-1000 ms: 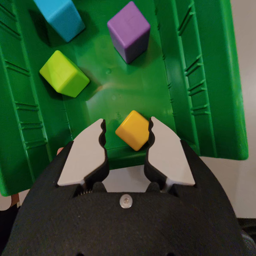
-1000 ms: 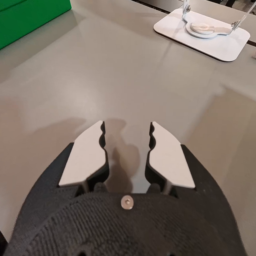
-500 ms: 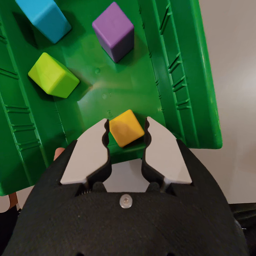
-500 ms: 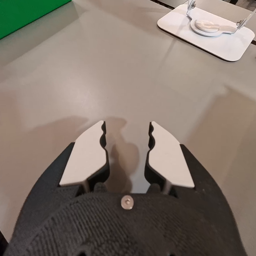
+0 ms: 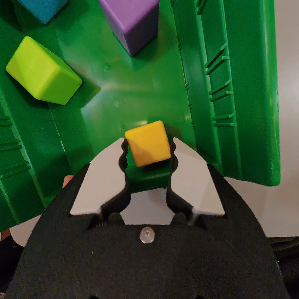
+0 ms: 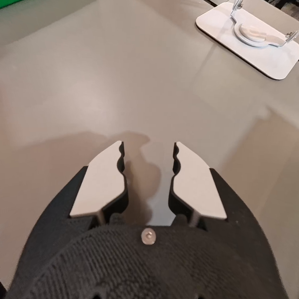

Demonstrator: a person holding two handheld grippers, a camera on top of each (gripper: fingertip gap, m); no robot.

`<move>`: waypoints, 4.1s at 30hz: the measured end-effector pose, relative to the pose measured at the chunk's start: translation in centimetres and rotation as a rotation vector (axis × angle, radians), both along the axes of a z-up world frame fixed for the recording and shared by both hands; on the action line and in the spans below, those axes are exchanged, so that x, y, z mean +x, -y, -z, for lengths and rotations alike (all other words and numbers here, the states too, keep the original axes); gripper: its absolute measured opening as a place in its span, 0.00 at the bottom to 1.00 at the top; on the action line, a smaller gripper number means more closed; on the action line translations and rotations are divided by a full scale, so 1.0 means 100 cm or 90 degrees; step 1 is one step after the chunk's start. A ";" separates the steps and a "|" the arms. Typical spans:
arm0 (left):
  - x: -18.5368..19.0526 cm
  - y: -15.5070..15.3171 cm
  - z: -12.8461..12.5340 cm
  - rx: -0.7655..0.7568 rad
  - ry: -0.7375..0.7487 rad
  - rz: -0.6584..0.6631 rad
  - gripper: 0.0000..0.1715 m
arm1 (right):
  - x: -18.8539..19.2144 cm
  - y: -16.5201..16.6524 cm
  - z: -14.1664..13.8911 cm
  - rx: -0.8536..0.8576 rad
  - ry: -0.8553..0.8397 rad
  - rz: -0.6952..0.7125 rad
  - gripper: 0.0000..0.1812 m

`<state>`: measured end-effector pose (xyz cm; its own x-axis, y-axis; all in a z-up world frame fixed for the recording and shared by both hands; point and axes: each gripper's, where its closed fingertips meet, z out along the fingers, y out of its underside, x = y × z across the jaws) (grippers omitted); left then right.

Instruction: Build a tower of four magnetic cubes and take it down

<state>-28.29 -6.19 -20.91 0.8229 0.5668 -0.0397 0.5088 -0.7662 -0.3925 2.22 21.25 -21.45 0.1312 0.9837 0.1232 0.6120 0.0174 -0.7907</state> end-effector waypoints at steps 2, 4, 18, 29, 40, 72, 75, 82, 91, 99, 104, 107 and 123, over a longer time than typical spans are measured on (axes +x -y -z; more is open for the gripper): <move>-0.005 0.001 -0.002 -0.007 -0.022 0.003 0.29 | 0.000 0.001 0.000 0.005 0.003 -0.003 0.32; -0.009 0.003 -0.005 -0.017 -0.047 0.006 0.29 | 0.000 0.001 0.000 0.005 0.003 -0.003 0.32; 0.053 -0.033 -0.122 0.085 -0.150 0.150 0.30 | 0.000 -0.001 0.001 -0.015 0.003 0.003 0.32; 0.229 -0.176 -0.064 0.149 -0.030 0.525 0.28 | 0.013 -0.030 -0.002 -0.105 -0.032 0.085 0.29; 0.270 -0.293 0.001 0.107 -0.047 0.752 0.28 | 0.019 -0.041 -0.005 -0.170 -0.063 0.113 0.29; 0.240 -0.289 0.016 0.251 -0.046 0.572 0.42 | 0.017 -0.039 0.002 -0.249 -0.054 0.099 0.29; 0.244 -0.288 0.018 0.252 -0.017 0.576 0.42 | 0.017 -0.039 0.002 -0.254 -0.053 0.099 0.29; 0.257 -0.285 0.019 0.250 0.020 0.594 0.36 | 0.017 -0.039 0.002 -0.270 -0.056 0.098 0.29; 0.269 -0.282 0.018 0.267 0.105 0.592 0.31 | 0.013 -0.034 -0.002 -0.262 -0.067 0.078 0.31; 0.269 -0.279 0.023 0.250 0.113 0.597 0.32 | 0.014 -0.034 -0.001 -0.272 -0.067 0.081 0.31; 0.264 -0.283 0.013 0.279 0.108 0.574 0.36 | 0.013 -0.035 0.001 -0.283 -0.063 0.083 0.31; 0.255 -0.287 -0.006 0.313 0.066 0.543 0.40 | 0.013 -0.036 0.002 -0.292 -0.061 0.087 0.32; 0.046 -0.063 -0.071 0.224 -0.494 -0.006 0.48 | 0.012 -0.028 0.003 -0.137 -0.014 0.076 0.31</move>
